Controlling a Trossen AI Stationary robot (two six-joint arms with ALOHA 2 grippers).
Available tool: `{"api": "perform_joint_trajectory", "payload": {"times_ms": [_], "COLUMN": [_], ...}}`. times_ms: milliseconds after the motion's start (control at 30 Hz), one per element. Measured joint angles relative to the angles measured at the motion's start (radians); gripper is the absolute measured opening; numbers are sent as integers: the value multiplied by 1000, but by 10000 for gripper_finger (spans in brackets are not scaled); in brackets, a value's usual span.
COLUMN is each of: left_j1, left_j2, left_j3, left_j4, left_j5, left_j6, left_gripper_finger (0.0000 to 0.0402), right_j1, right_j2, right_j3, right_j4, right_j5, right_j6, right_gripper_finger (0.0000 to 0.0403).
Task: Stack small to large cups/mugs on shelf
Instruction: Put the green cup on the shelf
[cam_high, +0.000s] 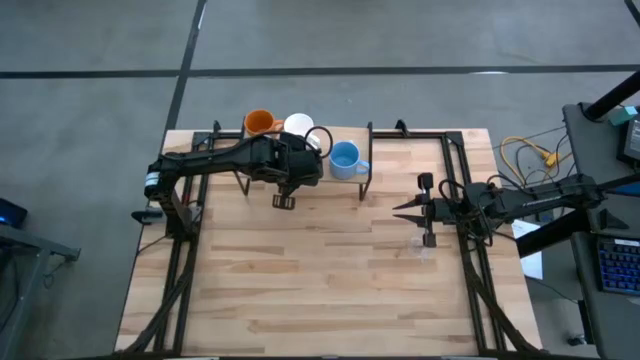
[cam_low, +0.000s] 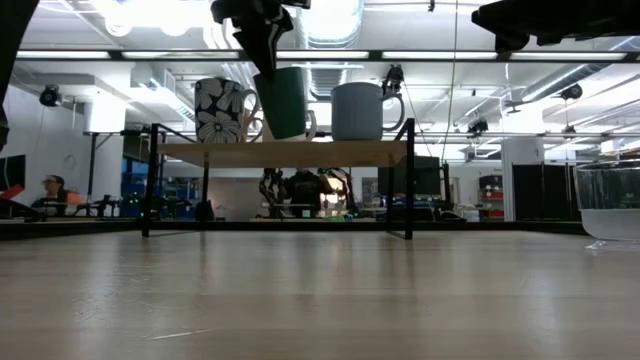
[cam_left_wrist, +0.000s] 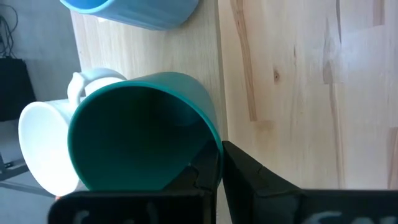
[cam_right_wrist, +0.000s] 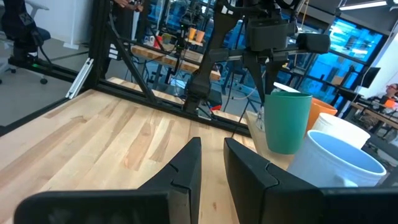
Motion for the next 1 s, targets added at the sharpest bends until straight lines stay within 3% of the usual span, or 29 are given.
{"api": "perform_joint_trajectory", "payload": {"times_ms": [1000], "left_j1": [0], "left_j2": [17], "left_j3": [-1], "left_j4": [-8], "left_j5": [-6], "left_j6": [9], "left_gripper_finger": [0], "right_j1": [0], "right_j2": [0], "right_j3": [0], "right_j4": [-3], "right_j5": [0], "right_j6": [-2], "right_gripper_finger": [63]}}
